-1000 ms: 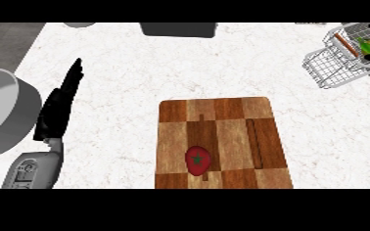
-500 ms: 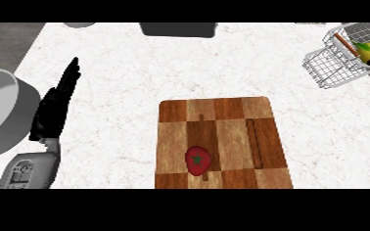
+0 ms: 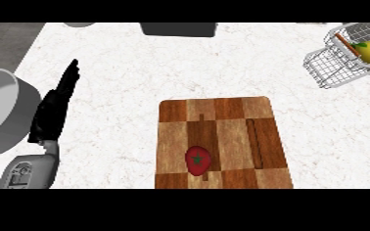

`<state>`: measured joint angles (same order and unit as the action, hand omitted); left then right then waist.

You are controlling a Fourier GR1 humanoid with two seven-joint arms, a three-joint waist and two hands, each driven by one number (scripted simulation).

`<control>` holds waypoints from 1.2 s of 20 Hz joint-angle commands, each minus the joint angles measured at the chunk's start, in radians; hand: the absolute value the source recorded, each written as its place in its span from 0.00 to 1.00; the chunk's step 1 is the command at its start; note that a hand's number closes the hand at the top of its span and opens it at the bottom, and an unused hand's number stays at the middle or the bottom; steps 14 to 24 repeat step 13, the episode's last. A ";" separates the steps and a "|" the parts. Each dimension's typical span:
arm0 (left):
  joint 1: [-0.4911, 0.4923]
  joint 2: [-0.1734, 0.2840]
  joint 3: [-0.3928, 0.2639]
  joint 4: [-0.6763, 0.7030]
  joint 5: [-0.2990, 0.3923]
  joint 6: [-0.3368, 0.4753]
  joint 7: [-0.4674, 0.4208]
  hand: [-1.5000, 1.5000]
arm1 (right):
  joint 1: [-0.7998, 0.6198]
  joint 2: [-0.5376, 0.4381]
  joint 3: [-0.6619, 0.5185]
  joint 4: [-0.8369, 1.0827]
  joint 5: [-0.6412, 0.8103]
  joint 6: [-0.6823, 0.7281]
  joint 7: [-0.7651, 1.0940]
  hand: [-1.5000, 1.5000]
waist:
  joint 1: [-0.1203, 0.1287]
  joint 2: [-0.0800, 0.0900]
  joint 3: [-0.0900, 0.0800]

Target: Pick the lemon from the cutting board and place it in the tiered basket

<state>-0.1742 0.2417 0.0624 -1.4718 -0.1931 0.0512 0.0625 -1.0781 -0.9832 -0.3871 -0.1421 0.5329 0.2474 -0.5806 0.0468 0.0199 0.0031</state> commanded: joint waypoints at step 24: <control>-0.002 -0.006 0.002 0.002 -0.010 0.010 -0.005 0.50 | 0.206 -0.241 -0.111 0.097 -0.106 0.318 -0.124 0.00 | -0.011 0.011 0.010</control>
